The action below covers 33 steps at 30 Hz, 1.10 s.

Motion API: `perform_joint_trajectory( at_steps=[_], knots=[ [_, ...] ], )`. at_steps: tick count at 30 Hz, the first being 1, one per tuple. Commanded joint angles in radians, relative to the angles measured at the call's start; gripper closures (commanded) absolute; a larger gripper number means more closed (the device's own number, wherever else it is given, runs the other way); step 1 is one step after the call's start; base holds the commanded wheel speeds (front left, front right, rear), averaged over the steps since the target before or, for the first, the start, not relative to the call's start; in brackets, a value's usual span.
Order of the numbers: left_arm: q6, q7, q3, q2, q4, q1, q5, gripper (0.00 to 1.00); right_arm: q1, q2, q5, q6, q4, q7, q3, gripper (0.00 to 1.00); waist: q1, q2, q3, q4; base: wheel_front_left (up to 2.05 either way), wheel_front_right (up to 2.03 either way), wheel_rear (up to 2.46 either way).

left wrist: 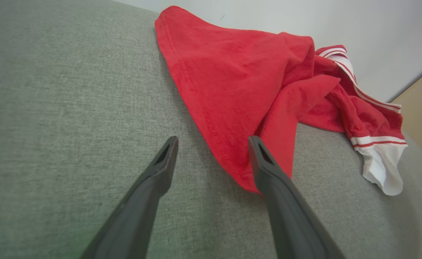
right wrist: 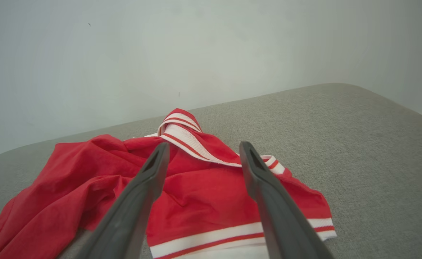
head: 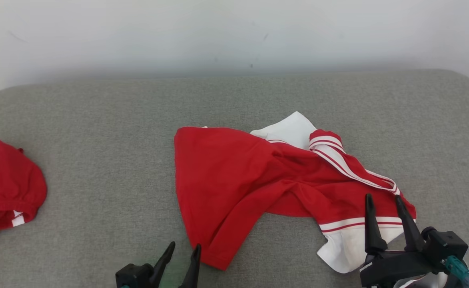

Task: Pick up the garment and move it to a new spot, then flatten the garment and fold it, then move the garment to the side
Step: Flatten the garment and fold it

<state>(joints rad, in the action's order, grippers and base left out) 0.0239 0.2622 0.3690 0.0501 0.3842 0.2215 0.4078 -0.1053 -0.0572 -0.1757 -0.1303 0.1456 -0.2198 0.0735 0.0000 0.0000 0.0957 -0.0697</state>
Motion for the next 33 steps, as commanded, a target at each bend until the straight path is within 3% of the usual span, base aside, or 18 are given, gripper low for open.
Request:
perform_joint_trajectory(
  at_steps=[1, 11, 13, 14, 21, 27, 33],
  knots=[
    [-0.003, 0.004, 0.019, 0.001, 0.025, 0.019, 0.015, 0.0, 0.013, 0.003, -0.009, -0.001, 0.007, -0.006, 0.012, 0.0, 0.0, 0.0, 0.011, -0.017, 0.0, 0.0, 0.0],
    [-0.005, 0.0, 0.122, 0.001, 0.178, 0.085, 0.091, 0.0, -0.005, 0.007, -0.008, -0.001, 0.04, -0.015, 0.032, 0.0, 0.0, 0.0, 0.016, -0.051, 0.0, 0.0, 0.0],
    [0.004, 0.001, 0.136, 0.001, 0.188, 0.101, 0.106, 0.71, -0.008, 0.007, -0.007, -0.001, 0.045, -0.017, 0.033, 0.0, 0.0, 0.0, 0.017, -0.054, 0.0, 0.0, 0.0],
    [0.008, 0.002, 0.142, 0.001, 0.189, 0.11, 0.107, 1.0, -0.009, 0.007, -0.007, -0.001, 0.048, -0.017, 0.033, 0.0, 0.0, 0.0, 0.017, -0.055, 0.0, 0.0, 0.0],
    [-0.002, 0.004, 0.067, 0.009, 0.093, 0.136, 0.079, 1.0, 0.0, 0.007, -0.023, -0.001, 0.058, -0.021, 0.025, 0.0, 0.0, 0.0, 0.01, -0.035, 0.0, 0.0, 0.0],
    [-0.019, 0.004, -0.048, 0.098, -0.099, 0.129, 0.023, 1.0, 0.005, 0.007, -0.036, -0.001, 0.084, -0.028, 0.031, 0.0, 0.0, 0.0, -0.009, 0.014, 0.0, 0.0, 0.0],
    [-0.022, -0.036, -0.057, 0.143, -0.178, 0.064, 0.04, 1.0, 0.005, 0.007, -0.047, -0.001, 0.114, -0.033, 0.029, 0.0, 0.0, 0.0, -0.017, 0.035, 0.0, 0.0, 0.0]
  ],
)
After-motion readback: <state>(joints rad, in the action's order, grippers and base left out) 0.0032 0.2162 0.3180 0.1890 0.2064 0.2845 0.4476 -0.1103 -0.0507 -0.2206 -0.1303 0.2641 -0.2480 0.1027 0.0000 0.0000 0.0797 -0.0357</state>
